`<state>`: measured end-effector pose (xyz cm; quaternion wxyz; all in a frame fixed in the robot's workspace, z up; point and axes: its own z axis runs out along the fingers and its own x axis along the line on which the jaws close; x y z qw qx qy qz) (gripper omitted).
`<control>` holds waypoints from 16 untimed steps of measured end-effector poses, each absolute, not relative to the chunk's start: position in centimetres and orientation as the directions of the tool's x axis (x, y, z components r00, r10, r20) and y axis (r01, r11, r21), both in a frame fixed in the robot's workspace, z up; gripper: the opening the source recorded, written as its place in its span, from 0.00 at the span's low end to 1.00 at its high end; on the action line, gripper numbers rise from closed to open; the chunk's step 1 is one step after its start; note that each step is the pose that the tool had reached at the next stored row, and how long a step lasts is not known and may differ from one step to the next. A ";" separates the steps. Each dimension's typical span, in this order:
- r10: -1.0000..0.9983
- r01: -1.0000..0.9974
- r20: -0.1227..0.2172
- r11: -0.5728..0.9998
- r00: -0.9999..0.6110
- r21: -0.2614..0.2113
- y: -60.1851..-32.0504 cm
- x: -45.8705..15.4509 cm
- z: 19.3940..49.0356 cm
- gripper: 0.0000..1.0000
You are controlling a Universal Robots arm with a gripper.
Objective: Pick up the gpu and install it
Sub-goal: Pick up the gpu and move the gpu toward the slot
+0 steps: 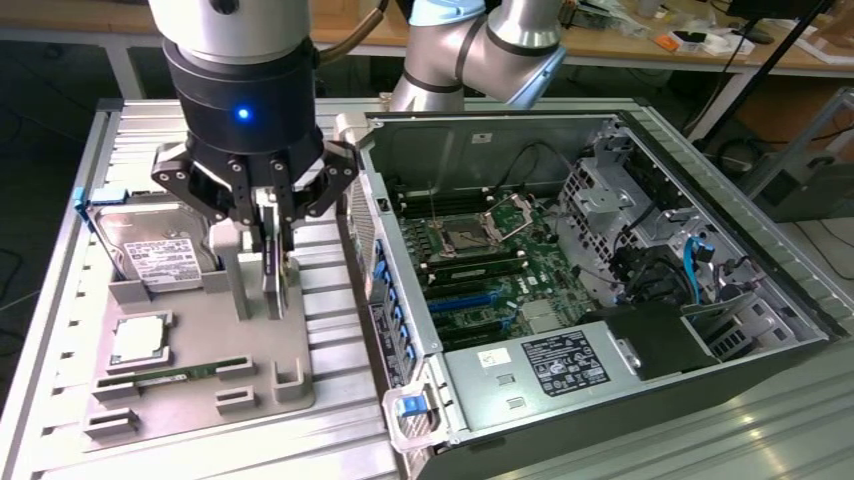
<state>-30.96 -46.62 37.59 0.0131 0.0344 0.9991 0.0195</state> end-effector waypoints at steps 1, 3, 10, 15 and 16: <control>0.069 0.068 -0.025 0.997 -0.997 0.040 -46.6 -31.0 37.6 0.27; 0.069 0.068 -0.025 0.997 -0.997 0.040 -46.6 -31.0 37.8 0.27; 0.069 0.068 -0.025 0.997 -0.997 0.040 -46.6 -31.0 38.1 0.27; 0.069 0.068 -0.025 0.997 -0.997 0.040 -46.6 -31.0 38.4 0.27; 0.070 0.068 -0.025 0.997 -0.997 0.040 -46.6 -31.0 38.5 0.27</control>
